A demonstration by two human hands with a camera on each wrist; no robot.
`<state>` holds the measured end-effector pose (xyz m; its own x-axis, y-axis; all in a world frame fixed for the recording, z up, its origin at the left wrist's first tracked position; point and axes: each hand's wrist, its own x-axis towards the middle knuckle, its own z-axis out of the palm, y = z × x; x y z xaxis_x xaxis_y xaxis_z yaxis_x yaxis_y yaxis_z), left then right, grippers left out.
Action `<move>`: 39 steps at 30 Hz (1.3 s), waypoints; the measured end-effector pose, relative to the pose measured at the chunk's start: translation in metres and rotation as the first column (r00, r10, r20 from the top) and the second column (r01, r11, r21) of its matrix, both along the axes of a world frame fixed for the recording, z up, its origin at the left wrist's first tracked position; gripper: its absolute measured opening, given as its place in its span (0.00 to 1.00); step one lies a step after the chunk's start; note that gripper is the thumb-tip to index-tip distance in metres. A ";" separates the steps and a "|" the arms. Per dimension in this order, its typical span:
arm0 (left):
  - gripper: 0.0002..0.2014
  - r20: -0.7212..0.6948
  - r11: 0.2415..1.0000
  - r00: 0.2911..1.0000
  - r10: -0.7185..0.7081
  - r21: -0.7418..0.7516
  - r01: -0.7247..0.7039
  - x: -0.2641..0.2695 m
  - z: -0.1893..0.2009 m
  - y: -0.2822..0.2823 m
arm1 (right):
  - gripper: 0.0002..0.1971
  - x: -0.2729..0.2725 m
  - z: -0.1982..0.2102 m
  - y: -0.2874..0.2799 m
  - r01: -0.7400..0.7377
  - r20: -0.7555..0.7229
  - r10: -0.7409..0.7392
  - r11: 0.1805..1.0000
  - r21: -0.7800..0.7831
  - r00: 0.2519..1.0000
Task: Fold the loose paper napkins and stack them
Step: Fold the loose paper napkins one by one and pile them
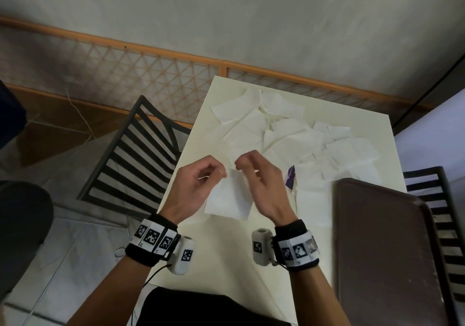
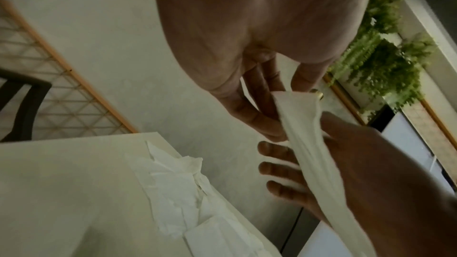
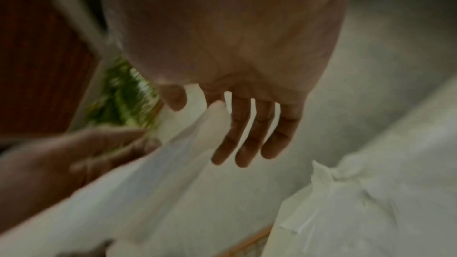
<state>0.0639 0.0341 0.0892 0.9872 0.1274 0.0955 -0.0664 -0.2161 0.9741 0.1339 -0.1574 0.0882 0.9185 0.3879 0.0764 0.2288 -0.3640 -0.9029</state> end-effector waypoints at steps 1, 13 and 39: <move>0.07 0.002 1.000 1.000 -0.004 0.027 0.004 -0.001 -0.001 -0.001 | 0.16 -0.002 -0.003 0.008 -0.031 0.092 0.048 0.983 -0.179 0.995; 0.08 -0.134 0.941 0.935 0.327 0.134 -0.310 -0.028 -0.046 0.042 | 0.15 -0.005 -0.071 0.060 0.064 -0.238 -0.059 0.998 0.012 0.969; 0.10 -0.179 0.902 0.976 0.121 0.431 -0.033 -0.013 -0.100 0.009 | 0.04 0.112 -0.113 -0.048 0.599 -0.146 -0.635 0.768 -0.228 0.758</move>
